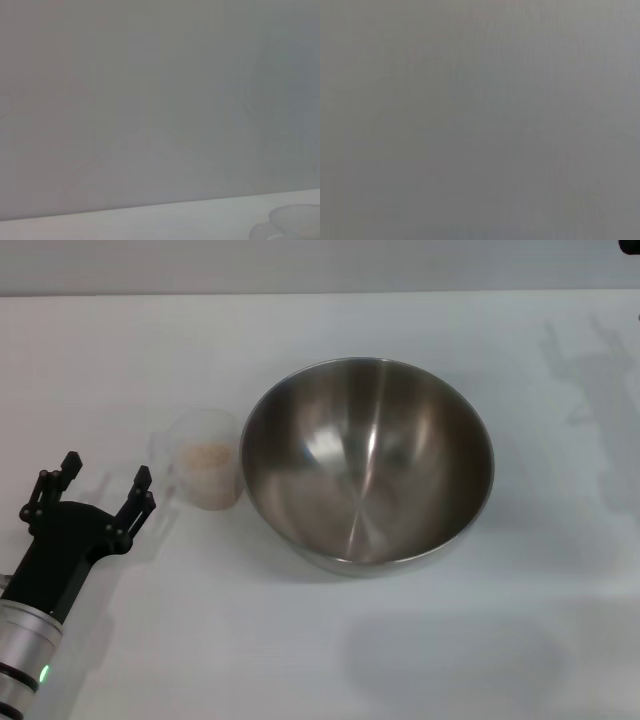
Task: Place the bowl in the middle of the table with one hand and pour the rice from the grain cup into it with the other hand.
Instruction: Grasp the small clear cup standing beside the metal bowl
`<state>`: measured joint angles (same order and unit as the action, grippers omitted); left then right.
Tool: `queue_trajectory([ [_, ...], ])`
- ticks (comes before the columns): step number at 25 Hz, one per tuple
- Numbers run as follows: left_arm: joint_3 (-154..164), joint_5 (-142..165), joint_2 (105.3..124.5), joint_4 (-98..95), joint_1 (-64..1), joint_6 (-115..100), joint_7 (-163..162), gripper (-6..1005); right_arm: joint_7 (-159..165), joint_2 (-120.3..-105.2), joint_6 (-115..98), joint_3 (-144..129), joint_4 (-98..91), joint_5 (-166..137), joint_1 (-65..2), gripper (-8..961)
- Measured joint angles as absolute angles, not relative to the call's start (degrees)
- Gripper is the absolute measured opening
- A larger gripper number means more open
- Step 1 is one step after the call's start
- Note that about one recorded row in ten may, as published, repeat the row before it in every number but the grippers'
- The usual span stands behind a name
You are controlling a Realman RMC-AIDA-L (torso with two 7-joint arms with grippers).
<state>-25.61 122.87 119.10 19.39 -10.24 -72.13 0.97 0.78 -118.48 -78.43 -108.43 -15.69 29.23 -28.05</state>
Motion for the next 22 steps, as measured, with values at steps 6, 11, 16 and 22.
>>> queue_trajectory([
  [6, -25.27, 122.79, 119.09, 19.86, -11.52, -69.73, 0.97, 801, 0.70, -118.47, -78.43, -108.40, -15.50, 29.46, -27.91, 611],
  [11, -25.28, 122.61, 119.09, 19.82, -12.56, -68.62, 0.97, 800, 0.70, -118.61, -78.44, -108.36, -15.47, 29.47, -27.70, 611],
  [16, -25.51, 122.51, 119.09, 19.43, -13.50, -67.28, 0.97, 800, 0.70, -118.69, -78.44, -108.00, -15.46, 29.47, -27.50, 611],
  [22, -26.20, 122.43, 119.04, 19.18, -14.73, -65.76, 0.97, 799, 0.70, -118.74, -78.42, -108.00, -15.40, 29.47, -27.42, 610],
])
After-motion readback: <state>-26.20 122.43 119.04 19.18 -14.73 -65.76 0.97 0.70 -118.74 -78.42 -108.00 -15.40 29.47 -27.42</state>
